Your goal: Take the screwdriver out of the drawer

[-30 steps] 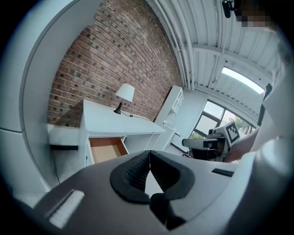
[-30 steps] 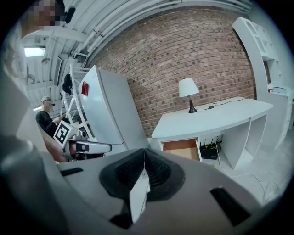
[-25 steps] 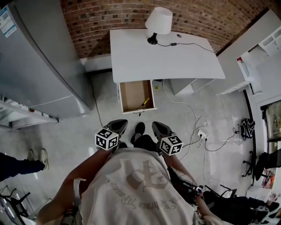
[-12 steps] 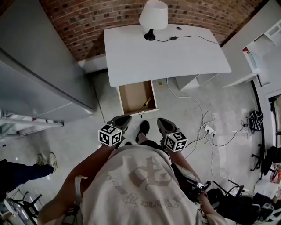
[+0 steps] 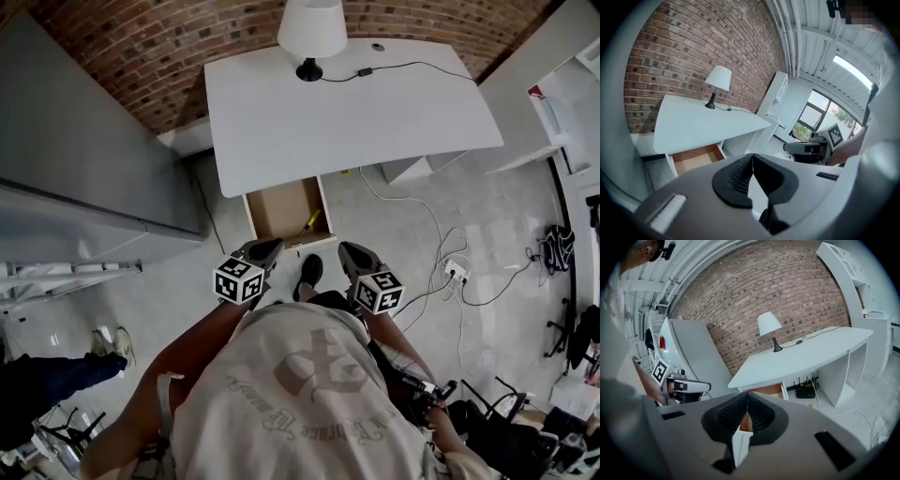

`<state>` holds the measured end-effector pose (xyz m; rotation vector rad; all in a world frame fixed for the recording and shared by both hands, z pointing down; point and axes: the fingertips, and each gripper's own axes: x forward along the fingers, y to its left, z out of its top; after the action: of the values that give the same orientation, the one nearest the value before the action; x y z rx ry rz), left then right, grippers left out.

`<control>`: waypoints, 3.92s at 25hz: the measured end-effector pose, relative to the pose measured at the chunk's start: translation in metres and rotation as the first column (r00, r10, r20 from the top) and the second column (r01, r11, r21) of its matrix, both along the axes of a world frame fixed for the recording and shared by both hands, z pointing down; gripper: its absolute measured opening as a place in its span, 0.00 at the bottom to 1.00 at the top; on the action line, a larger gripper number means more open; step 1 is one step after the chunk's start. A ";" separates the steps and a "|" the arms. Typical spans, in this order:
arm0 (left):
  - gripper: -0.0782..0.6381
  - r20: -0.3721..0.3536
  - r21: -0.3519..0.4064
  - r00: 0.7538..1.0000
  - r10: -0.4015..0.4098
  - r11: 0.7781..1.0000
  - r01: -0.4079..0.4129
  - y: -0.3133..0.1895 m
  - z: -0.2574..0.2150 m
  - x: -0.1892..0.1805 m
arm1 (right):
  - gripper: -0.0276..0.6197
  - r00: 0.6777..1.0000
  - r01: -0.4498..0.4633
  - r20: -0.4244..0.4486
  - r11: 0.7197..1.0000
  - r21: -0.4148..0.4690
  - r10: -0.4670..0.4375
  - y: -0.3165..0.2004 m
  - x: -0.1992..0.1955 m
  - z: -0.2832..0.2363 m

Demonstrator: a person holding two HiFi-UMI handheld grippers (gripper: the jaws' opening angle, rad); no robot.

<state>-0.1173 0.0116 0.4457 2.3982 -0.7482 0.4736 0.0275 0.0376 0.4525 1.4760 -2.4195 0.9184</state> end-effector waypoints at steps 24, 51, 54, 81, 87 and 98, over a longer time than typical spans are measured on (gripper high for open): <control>0.12 0.105 -0.083 0.993 -0.062 0.994 0.071 -0.075 0.039 0.046 | 0.05 0.997 0.037 0.069 0.998 -0.051 -0.033 -0.081 0.053 0.045; 0.12 0.224 -0.214 0.965 0.136 0.973 -0.087 -0.073 0.152 0.058 | 0.05 0.992 -0.094 0.065 0.984 -0.151 0.104 -0.041 0.048 0.108; 0.12 0.231 -0.229 0.966 0.117 0.971 -0.063 -0.072 0.164 0.055 | 0.05 0.991 -0.098 0.075 0.982 -0.161 0.111 -0.037 0.046 0.117; 0.27 0.300 -0.327 0.924 0.237 0.935 -0.134 -0.079 0.256 0.073 | 0.05 0.982 -0.118 0.118 0.967 -0.224 0.147 -0.028 0.048 0.173; 0.31 0.317 -0.351 0.903 0.291 0.920 -0.173 -0.081 0.274 0.080 | 0.05 0.979 -0.131 0.124 0.963 -0.234 0.163 -0.029 0.052 0.181; 0.27 0.354 -0.389 0.861 0.365 0.895 -0.219 -0.092 0.314 0.090 | 0.05 0.973 -0.165 0.120 0.954 -0.250 0.199 -0.031 0.067 0.203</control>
<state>-0.0276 -0.0800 0.7601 2.1064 -0.4156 1.1781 0.0940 0.0065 0.6552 1.6107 -2.1935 1.3471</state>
